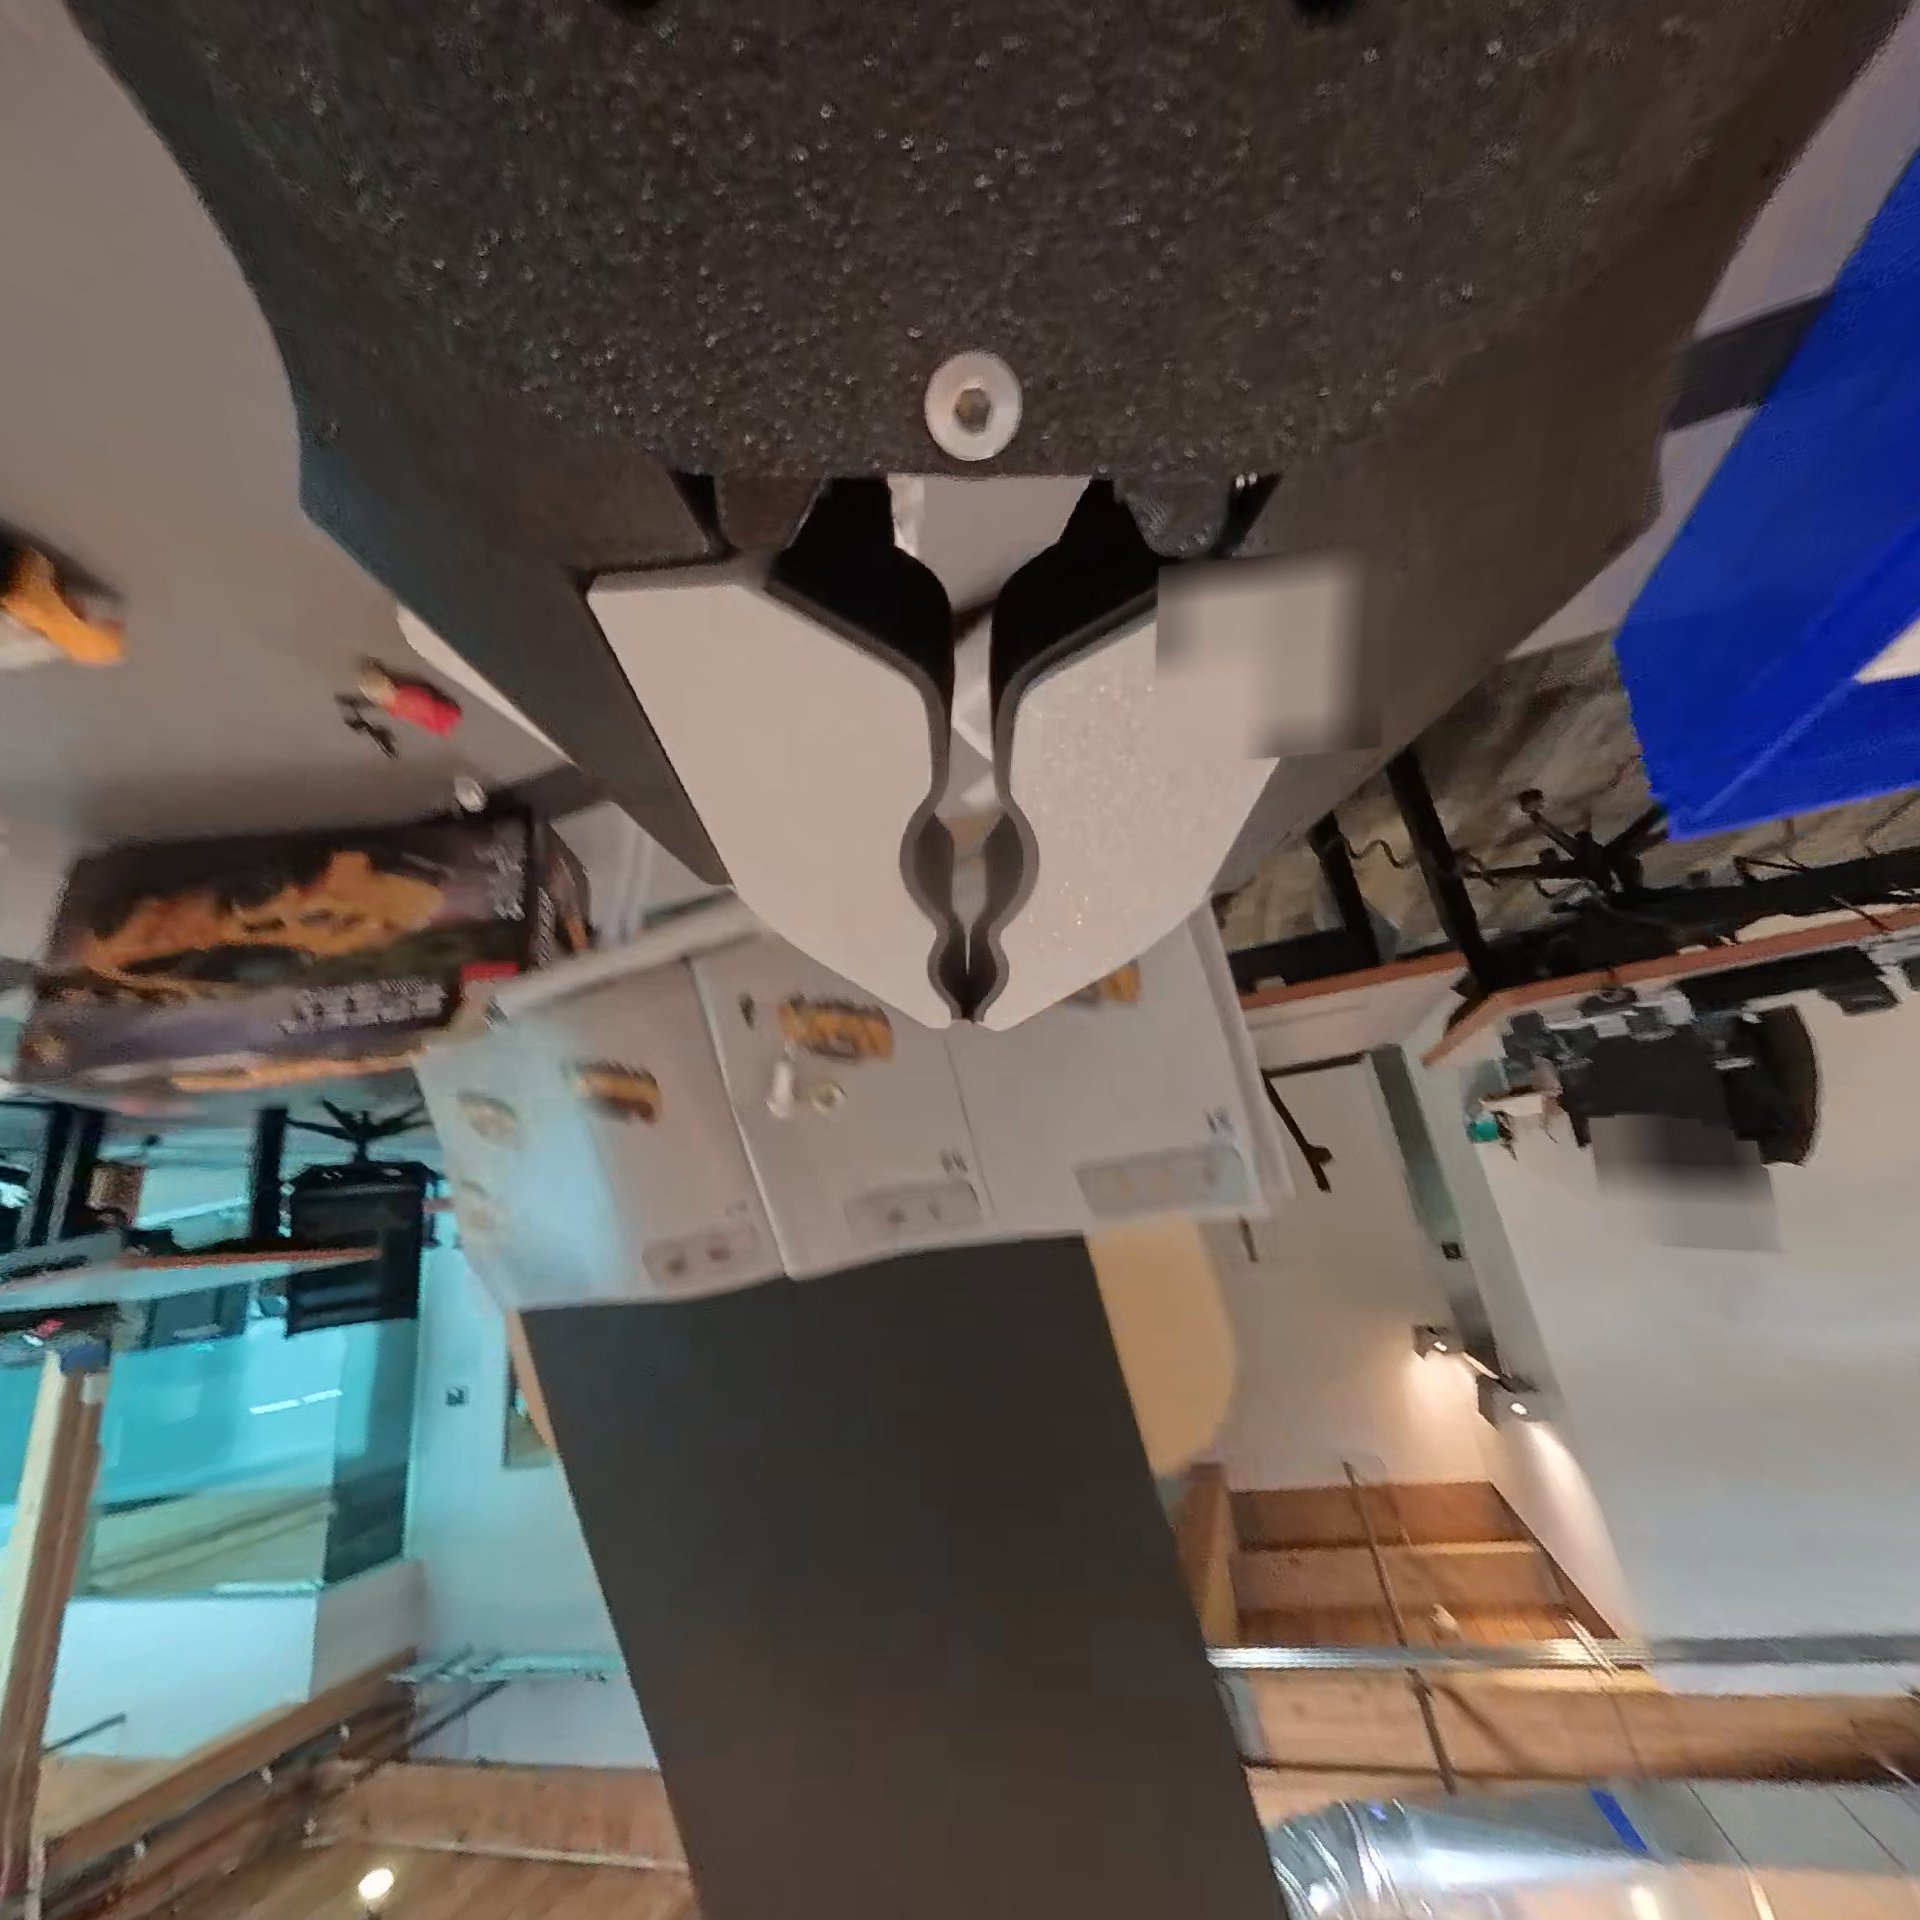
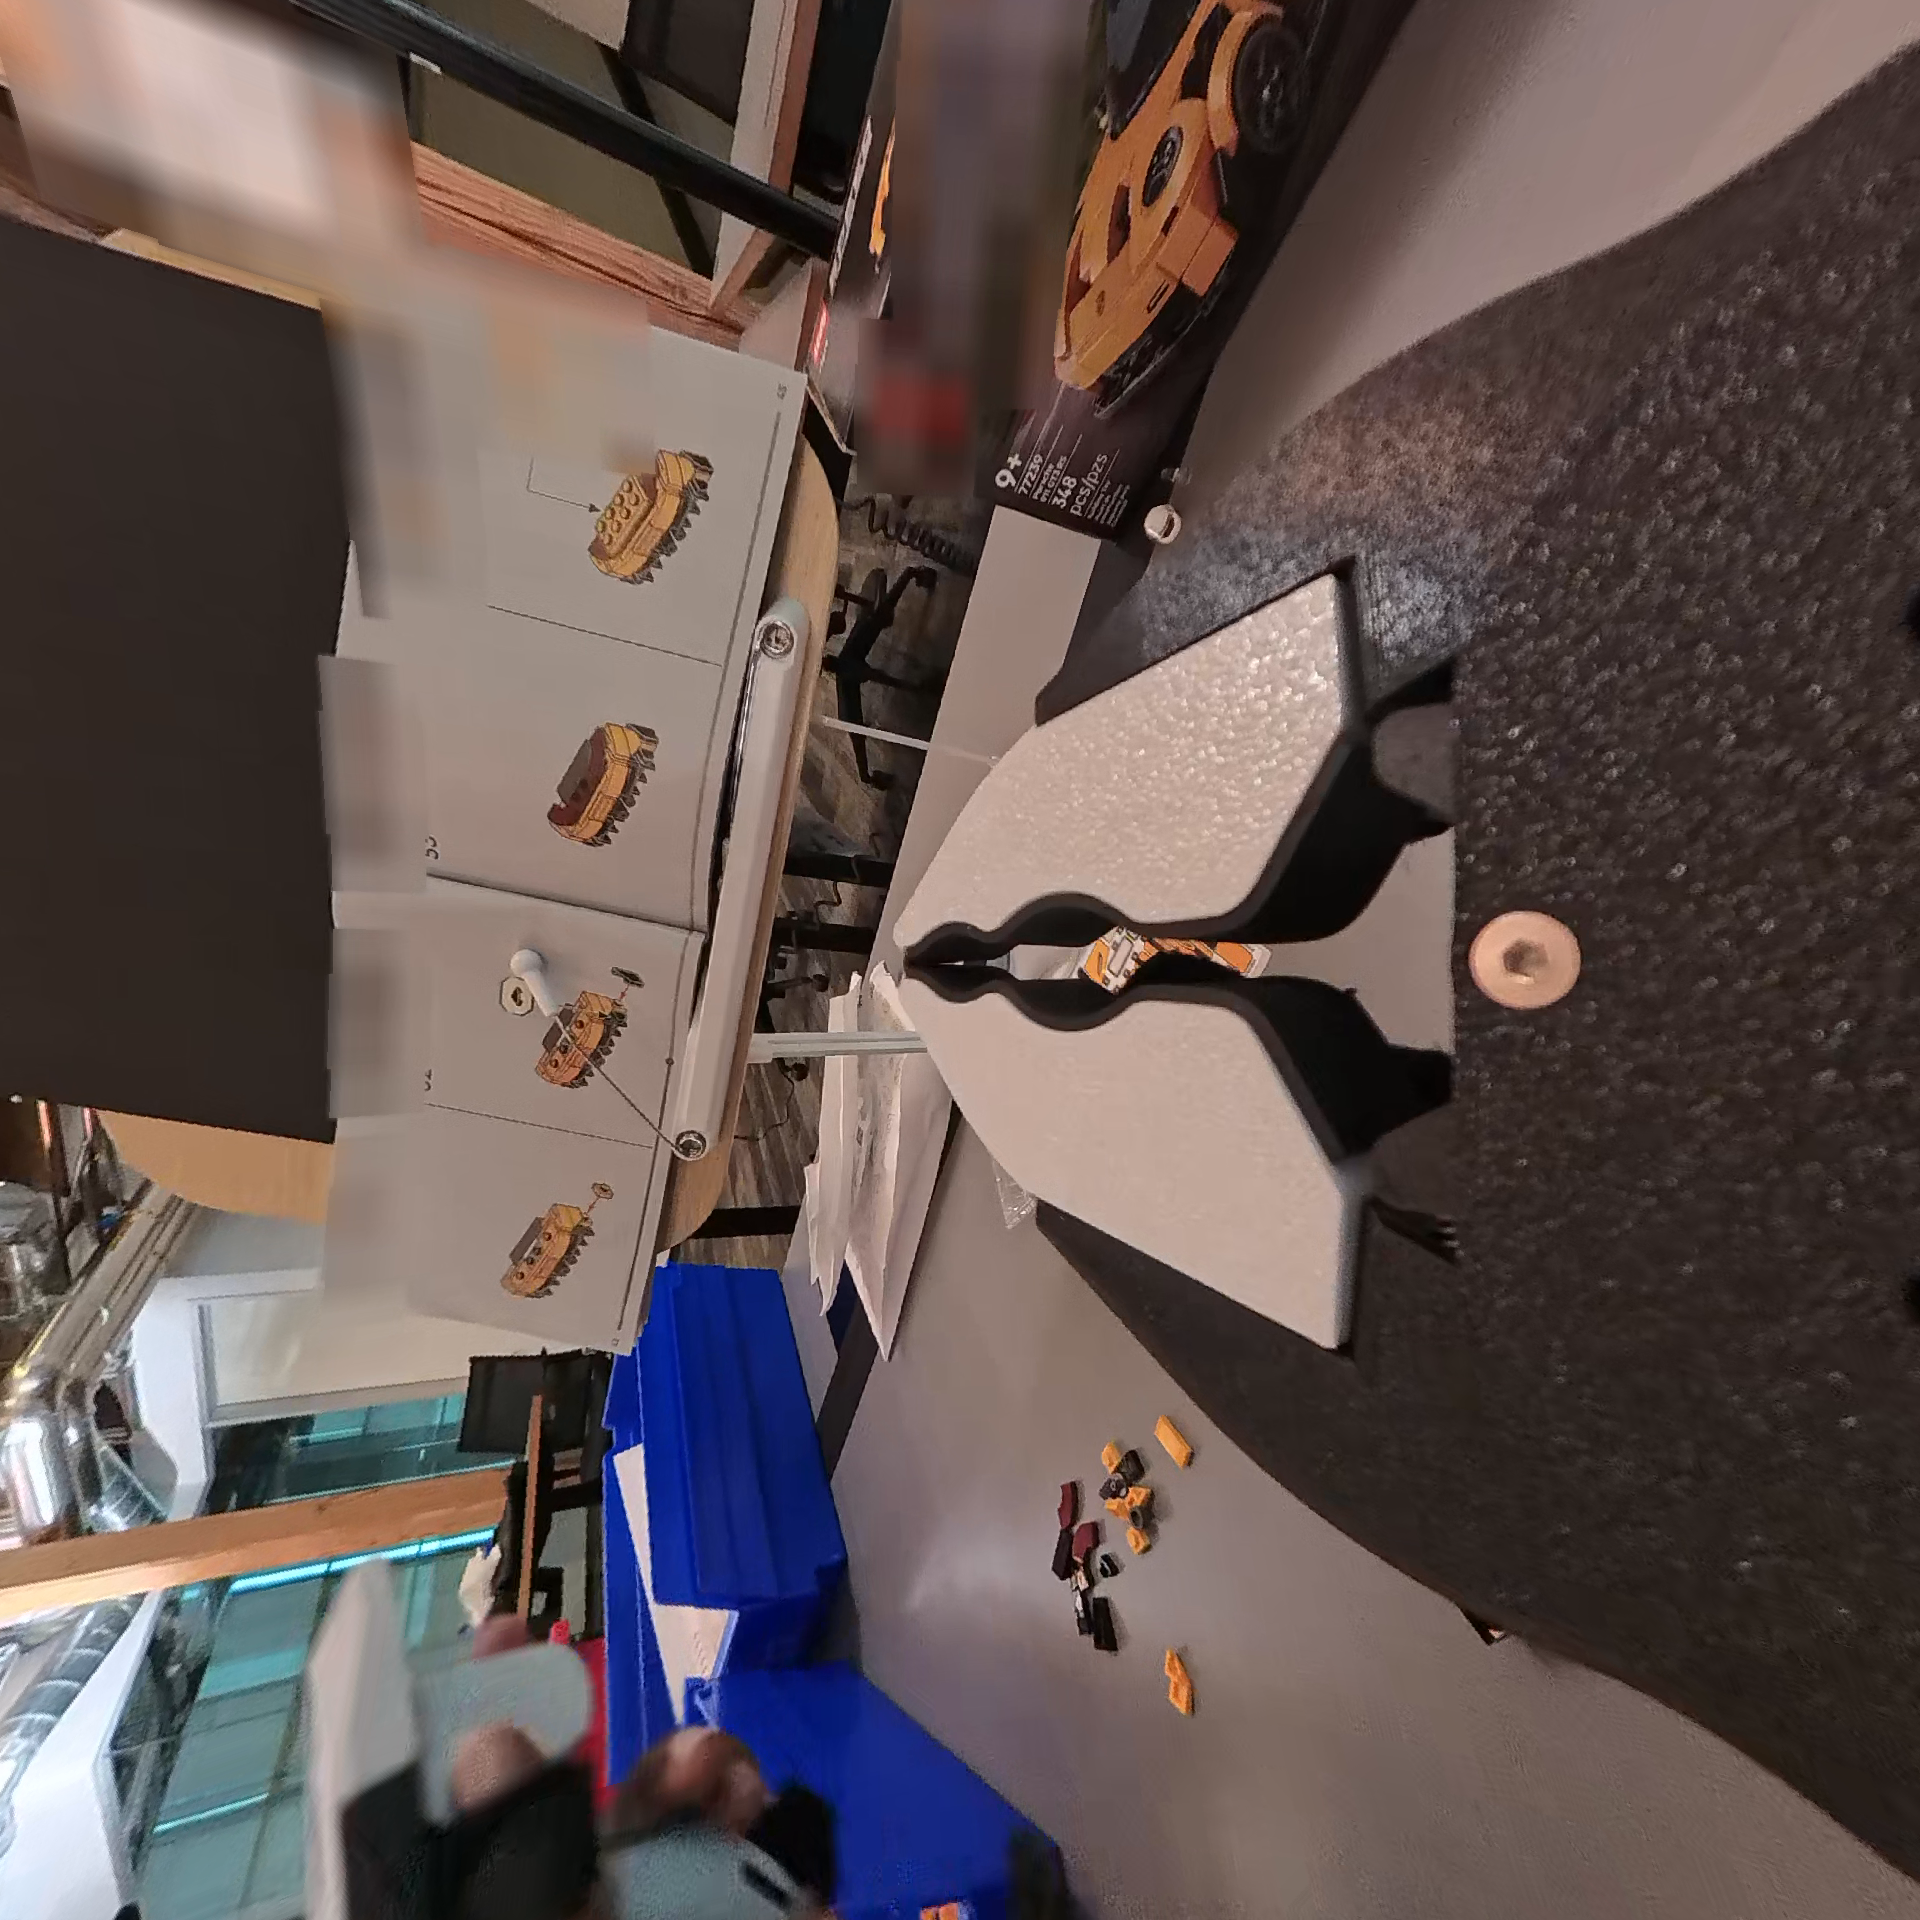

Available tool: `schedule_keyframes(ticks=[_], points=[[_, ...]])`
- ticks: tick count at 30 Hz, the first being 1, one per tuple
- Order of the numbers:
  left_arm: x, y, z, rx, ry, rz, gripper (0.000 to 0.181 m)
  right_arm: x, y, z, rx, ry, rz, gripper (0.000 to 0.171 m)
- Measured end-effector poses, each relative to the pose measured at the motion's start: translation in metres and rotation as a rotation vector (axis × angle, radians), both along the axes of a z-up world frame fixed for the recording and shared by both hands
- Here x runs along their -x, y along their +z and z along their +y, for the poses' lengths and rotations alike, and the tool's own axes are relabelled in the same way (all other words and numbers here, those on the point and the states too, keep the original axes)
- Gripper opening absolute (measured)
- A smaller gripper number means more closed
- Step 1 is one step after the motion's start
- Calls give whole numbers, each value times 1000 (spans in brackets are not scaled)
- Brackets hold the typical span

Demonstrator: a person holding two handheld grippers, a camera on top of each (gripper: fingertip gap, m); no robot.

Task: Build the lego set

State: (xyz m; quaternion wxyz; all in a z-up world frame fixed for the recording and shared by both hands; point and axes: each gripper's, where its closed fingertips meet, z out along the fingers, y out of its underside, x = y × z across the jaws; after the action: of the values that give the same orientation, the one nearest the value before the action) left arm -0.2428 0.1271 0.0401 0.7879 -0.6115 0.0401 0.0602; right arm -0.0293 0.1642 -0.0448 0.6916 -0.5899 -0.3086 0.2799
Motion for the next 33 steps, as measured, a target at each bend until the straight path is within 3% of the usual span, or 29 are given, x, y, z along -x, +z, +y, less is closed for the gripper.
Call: schedule_keyframes(ticks=[4, 11, 33], points=[[27, 28, 35, 12, 104, -6, 0, 2, -1, 1, 8, 7, -4, 0], [59, 19, 88, 94, 222, -70, 0, 9, -10, 2, 48, 42, -15, 0], [45, 20, 84, 21, 211, -14, 0, 19, -11, -11, 92, 126, -13, 0]])
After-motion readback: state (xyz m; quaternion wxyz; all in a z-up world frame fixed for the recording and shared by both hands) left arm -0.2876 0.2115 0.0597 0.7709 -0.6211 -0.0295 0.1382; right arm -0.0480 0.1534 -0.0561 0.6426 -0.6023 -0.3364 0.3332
